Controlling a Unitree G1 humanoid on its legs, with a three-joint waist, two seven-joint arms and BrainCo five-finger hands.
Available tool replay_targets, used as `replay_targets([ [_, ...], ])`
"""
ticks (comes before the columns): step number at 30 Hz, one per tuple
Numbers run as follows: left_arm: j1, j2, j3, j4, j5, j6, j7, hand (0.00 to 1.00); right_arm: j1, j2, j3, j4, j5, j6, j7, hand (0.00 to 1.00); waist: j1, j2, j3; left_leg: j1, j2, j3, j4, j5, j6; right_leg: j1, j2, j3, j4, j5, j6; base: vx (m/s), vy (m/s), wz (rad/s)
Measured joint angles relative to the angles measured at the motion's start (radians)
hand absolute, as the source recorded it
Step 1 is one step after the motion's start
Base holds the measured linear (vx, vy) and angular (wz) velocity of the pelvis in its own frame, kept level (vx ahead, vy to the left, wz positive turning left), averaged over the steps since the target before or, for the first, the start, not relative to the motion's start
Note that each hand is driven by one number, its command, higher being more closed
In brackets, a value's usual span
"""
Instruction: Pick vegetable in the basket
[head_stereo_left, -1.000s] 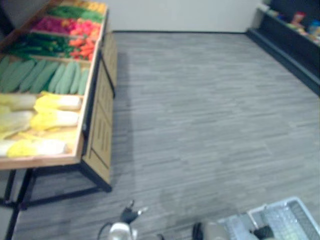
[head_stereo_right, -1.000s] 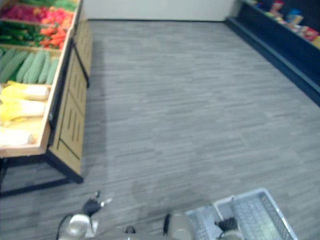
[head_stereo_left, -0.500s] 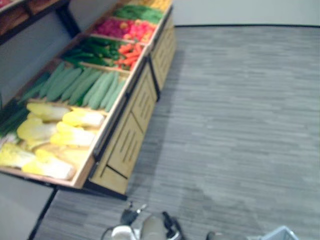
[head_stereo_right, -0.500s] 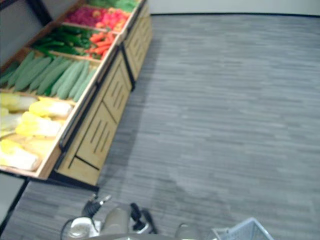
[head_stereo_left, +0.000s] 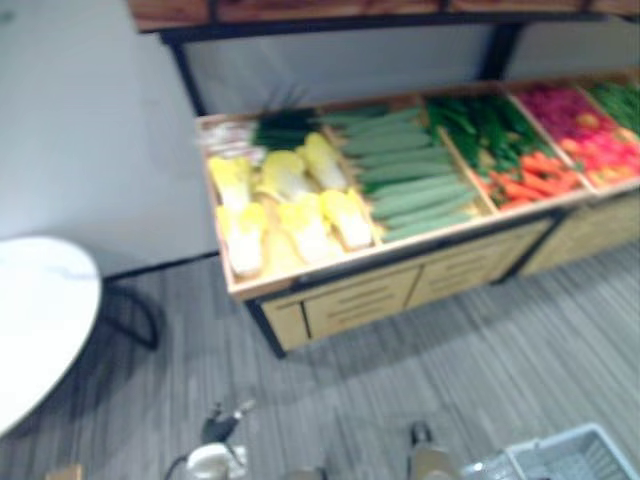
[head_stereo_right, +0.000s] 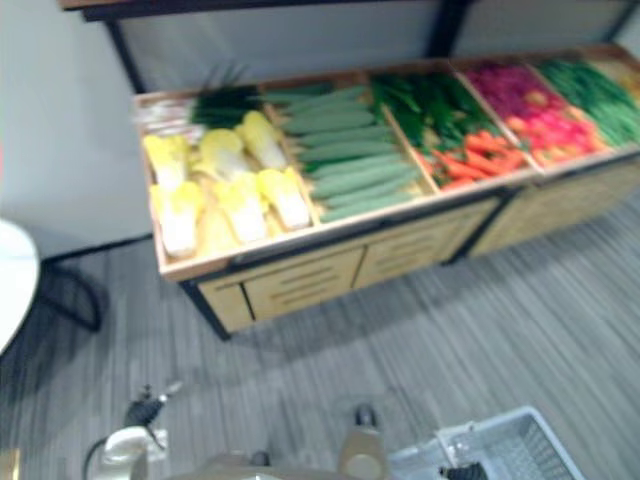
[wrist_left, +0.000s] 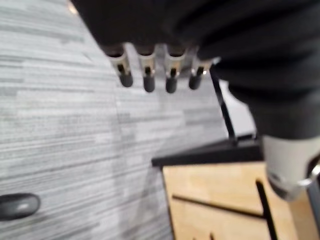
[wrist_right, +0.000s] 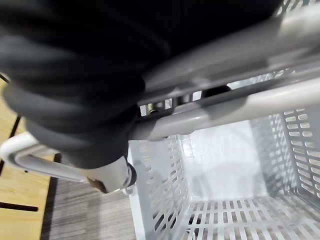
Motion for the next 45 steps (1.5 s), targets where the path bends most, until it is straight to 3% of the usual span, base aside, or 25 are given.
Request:
replay_targets([
  [2,0.001,-0.031,0.014,-0.045,-0.018,0.001,0.011,0.00,0.007,-0.005,-0.021,-0.024,0.014,0.001,-0.004,1.00,-0.006,0.063,0.001,-0.074,0.112,0.041,0.179,0.002,-0.024,0.043,0.039,-0.112,0.039,-0.067,-0.058,0.30,-0.447,1.03],
  [3,-0.003,-0.038,0.014,-0.073,-0.018,0.001,0.017,0.00,0.013,-0.001,-0.022,-0.037,0.029,0.003,-0.005,1.00,-0.009,0.071,0.003,-0.112,0.142,0.075,0.258,0.016,-0.027,0.066,0.050,-0.139,0.032,-0.073,-0.065,0.29,-0.475,1.17],
  [4,-0.019,-0.049,0.014,-0.119,-0.020,0.000,0.030,0.00,0.033,0.012,-0.029,-0.058,0.040,0.004,-0.006,1.00,-0.005,0.078,0.007,-0.162,0.211,0.184,0.386,0.045,-0.033,0.123,0.070,-0.182,0.004,-0.073,-0.087,0.33,-0.523,0.93],
  [5,-0.035,-0.054,0.006,-0.166,-0.033,-0.001,0.043,0.00,0.047,0.025,-0.027,-0.075,0.049,0.004,-0.006,1.00,0.001,0.063,0.002,-0.173,0.271,0.321,0.468,0.039,-0.042,0.183,0.079,-0.223,-0.043,-0.075,-0.103,0.26,-0.385,0.70],
  [6,-0.038,-0.054,0.002,-0.174,-0.041,-0.001,0.045,0.00,0.050,0.028,-0.027,-0.082,0.050,0.004,-0.006,1.00,0.001,0.060,0.001,-0.175,0.276,0.343,0.471,0.039,-0.043,0.192,0.079,-0.229,-0.051,-0.075,-0.104,0.21,-0.301,0.45],
  [7,-0.069,-0.056,-0.017,-0.208,-0.057,-0.004,0.058,0.00,0.054,0.032,-0.028,-0.101,0.067,-0.001,-0.007,1.00,0.000,0.046,-0.001,-0.183,0.275,0.427,0.417,0.039,-0.043,0.219,0.079,-0.245,-0.091,-0.069,-0.117,0.21,-0.218,0.21],
  [9,-0.117,-0.055,-0.032,-0.217,-0.062,-0.008,0.071,0.00,0.040,0.033,-0.042,-0.103,0.072,-0.003,-0.006,1.00,0.000,0.041,0.001,-0.183,0.232,0.431,0.257,0.043,-0.047,0.232,0.075,-0.248,-0.113,-0.059,-0.124,0.22,-0.116,0.12],
  [11,-0.178,-0.055,-0.063,-0.229,-0.099,-0.010,0.094,0.00,0.026,0.031,-0.054,-0.102,0.076,-0.003,-0.008,1.00,-0.004,0.044,-0.002,-0.154,0.143,0.348,-0.024,0.149,-0.054,0.232,0.065,-0.241,-0.120,-0.059,-0.123,0.21,0.035,-0.09],
  [12,-0.209,-0.054,-0.088,-0.257,-0.114,-0.013,0.110,0.00,0.026,0.030,-0.062,-0.103,0.076,-0.003,-0.009,1.00,-0.005,0.063,-0.005,-0.134,0.133,0.328,-0.128,0.288,-0.059,0.238,0.081,-0.234,-0.126,-0.061,-0.119,0.20,0.114,-0.24],
  [13,-0.223,-0.047,-0.100,-0.275,-0.115,-0.015,0.115,0.00,0.023,0.030,-0.065,-0.103,0.076,-0.007,-0.009,1.00,-0.006,0.068,-0.005,-0.121,0.134,0.330,-0.146,0.313,-0.051,0.245,0.086,-0.227,-0.127,-0.068,-0.109,0.22,0.148,-0.22],
  [15,-0.294,0.007,-0.180,-0.357,-0.114,-0.017,0.127,0.00,0.036,0.080,-0.058,-0.117,0.076,-0.033,-0.010,1.00,-0.033,0.018,0.000,-0.085,0.099,0.341,-0.196,0.300,-0.054,0.198,0.052,-0.204,-0.021,-0.092,-0.079,0.13,0.112,-0.20],
  [17,-0.355,0.046,-0.240,-0.408,-0.090,-0.018,0.133,0.00,0.034,0.103,-0.028,-0.127,0.076,-0.036,-0.018,1.00,-0.042,0.006,0.018,-0.058,0.095,0.370,-0.222,0.301,-0.051,0.074,0.038,-0.166,0.188,-0.105,-0.075,0.06,0.086,-0.35],
  [18,-0.368,0.053,-0.246,-0.425,-0.078,-0.018,0.139,0.00,0.034,0.106,-0.015,-0.128,0.076,-0.035,-0.022,1.00,-0.057,-0.003,0.018,-0.056,0.094,0.379,-0.221,0.302,-0.050,0.066,0.032,-0.172,0.180,-0.110,-0.085,0.07,0.071,-0.24],
  [20,-0.395,0.058,-0.269,-0.482,-0.071,-0.022,0.151,0.00,0.041,0.112,0.014,-0.123,0.074,-0.033,-0.026,1.00,-0.058,-0.034,0.016,-0.037,0.074,0.411,-0.224,0.297,-0.054,0.070,0.006,-0.186,0.054,-0.073,-0.082,0.11,0.010,-0.22],
  [21,-0.398,0.055,-0.275,-0.503,-0.056,-0.023,0.153,0.00,0.041,0.113,0.019,-0.121,0.072,-0.033,-0.028,1.00,-0.058,-0.037,0.017,-0.031,0.071,0.416,-0.225,0.294,-0.059,0.079,0.005,-0.183,0.024,-0.076,-0.080,0.17,-0.070,-0.45],
  [23,-0.398,0.048,-0.289,-0.554,-0.035,-0.027,0.153,0.00,0.042,0.094,0.023,-0.115,0.066,-0.029,-0.039,1.00,-0.059,0.005,0.017,-0.023,0.095,0.442,-0.243,0.295,-0.063,0.118,0.039,-0.181,-0.077,-0.049,-0.081,0.18,-0.083,-0.40],
  [25,-0.399,0.047,-0.290,-0.558,-0.034,-0.038,0.153,0.00,0.044,0.072,0.022,-0.094,0.066,-0.024,-0.043,1.00,-0.086,0.045,0.016,-0.009,0.111,0.450,-0.264,0.300,-0.072,0.138,0.066,-0.182,-0.115,-0.029,-0.087,0.13,-0.064,-0.16],
  [29,-0.399,0.033,-0.324,-0.558,0.004,-0.044,0.153,0.00,0.047,0.056,0.030,-0.082,0.065,-0.017,-0.043,1.00,-0.098,0.052,0.018,0.027,0.134,0.457,-0.281,0.310,-0.087,0.174,0.097,-0.184,-0.156,-0.009,-0.100,0.07,-0.063,-0.13],
  [35,-0.400,-0.012,-0.331,-0.540,0.084,-0.020,0.158,0.00,0.006,0.035,0.031,-0.097,0.026,-0.022,-0.049,1.00,-0.107,0.076,0.050,-0.022,0.128,0.468,-0.281,0.320,-0.081,0.149,0.094,-0.177,-0.228,0.053,-0.098,-0.04,0.008,-0.10],
  [41,-0.406,-0.031,-0.279,-0.525,0.115,0.025,0.227,0.00,-0.035,0.035,0.035,-0.117,0.026,-0.022,-0.086,1.00,-0.102,0.086,0.120,-0.091,0.123,0.464,-0.282,0.343,-0.069,0.083,0.088,-0.181,-0.240,0.078,-0.093,-0.12,0.007,0.01],
  [45,-0.406,-0.042,-0.228,-0.527,0.115,0.030,0.266,0.00,-0.037,0.041,0.037,-0.123,0.027,-0.022,-0.091,1.00,-0.099,0.084,0.134,-0.114,0.123,0.469,-0.283,0.345,-0.071,0.053,0.088,-0.172,-0.240,0.092,-0.091,-0.04,0.005,-0.07],
])
